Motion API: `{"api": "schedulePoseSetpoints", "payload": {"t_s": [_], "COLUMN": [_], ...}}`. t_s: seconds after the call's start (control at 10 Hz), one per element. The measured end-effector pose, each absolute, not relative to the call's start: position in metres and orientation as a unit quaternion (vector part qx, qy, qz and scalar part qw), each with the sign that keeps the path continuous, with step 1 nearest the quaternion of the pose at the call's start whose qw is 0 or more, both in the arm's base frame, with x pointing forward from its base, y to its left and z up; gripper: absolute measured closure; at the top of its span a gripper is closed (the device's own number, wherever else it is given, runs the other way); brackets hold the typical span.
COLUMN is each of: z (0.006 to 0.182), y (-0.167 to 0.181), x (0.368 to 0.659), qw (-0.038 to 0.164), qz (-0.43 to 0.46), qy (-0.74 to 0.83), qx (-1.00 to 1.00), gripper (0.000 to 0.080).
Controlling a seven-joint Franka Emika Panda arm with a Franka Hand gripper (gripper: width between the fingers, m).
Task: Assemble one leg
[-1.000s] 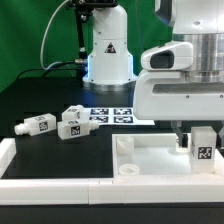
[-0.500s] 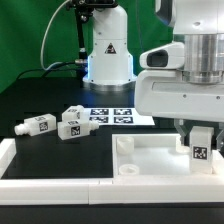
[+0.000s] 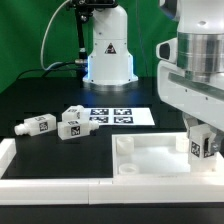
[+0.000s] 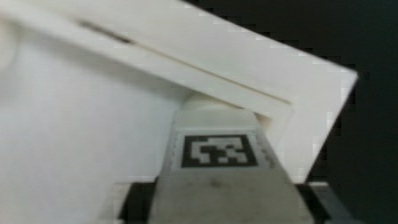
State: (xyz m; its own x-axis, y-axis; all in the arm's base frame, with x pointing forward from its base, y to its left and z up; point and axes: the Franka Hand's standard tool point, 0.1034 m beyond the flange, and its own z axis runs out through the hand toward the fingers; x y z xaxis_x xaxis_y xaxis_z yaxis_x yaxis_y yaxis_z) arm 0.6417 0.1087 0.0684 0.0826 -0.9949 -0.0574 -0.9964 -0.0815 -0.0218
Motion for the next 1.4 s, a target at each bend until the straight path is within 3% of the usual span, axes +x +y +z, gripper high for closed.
{"api": "schedulePoseSetpoints", "payload": {"t_s": [0.7, 0.8, 0.9, 1.0, 1.1, 1.2, 1.4], "z": [0.068, 0.071, 0.086, 0.105, 0.123, 0.129, 0.125], "y": [0.11, 0.112, 0.117, 0.118, 0.119, 0.12, 0.12], "x": [0.642, 0.643, 0.646, 0.648, 0.65, 0.651, 0.65], "qw": [0.03, 0.033, 0.043, 0.056, 0.067, 0.07, 0.068], "qz": [0.02, 0.018, 0.016, 0.013, 0.011, 0.011, 0.011], "qy": [0.773, 0.77, 0.761, 0.752, 0.751, 0.751, 0.75], "qx": [-0.633, -0.637, -0.647, -0.657, -0.657, -0.657, -0.658], "gripper": [0.0515, 0.0358, 0.023, 0.023, 0.0167, 0.0155, 0.0151]}}
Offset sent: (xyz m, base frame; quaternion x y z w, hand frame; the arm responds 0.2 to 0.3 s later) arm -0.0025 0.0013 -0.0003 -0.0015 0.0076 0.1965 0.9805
